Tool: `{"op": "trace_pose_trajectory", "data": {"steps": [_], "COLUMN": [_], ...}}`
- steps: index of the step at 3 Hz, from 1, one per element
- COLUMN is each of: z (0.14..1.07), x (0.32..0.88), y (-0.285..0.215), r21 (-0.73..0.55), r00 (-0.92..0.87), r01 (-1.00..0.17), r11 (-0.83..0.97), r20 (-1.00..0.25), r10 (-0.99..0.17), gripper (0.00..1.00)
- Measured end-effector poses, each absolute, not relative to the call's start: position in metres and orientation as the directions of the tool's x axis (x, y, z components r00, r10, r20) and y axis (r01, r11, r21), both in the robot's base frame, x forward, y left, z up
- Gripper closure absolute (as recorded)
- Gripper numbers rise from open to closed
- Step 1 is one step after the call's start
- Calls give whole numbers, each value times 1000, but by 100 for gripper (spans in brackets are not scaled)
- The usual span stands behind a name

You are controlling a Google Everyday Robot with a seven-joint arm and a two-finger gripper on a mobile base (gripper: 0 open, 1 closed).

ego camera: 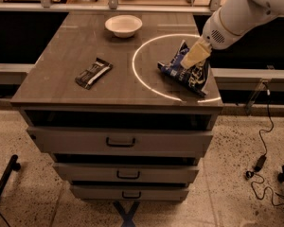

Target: Move blue chip bag near rxbar chocolate

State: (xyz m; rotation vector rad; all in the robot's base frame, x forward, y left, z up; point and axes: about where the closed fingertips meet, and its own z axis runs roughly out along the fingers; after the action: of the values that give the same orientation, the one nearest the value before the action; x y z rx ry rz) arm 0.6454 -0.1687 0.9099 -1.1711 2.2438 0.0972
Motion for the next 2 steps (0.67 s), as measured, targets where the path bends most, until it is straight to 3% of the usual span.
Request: {"op": "trace_pose_trajectory", "data": {"steps": [2], "z": [907], "x": [646], "y": [-166], "r21": [-199], "r00": [-431], "r01": [-771], "r11": [605], "r20": [-536], "r10": [-726], "gripper": [83]}}
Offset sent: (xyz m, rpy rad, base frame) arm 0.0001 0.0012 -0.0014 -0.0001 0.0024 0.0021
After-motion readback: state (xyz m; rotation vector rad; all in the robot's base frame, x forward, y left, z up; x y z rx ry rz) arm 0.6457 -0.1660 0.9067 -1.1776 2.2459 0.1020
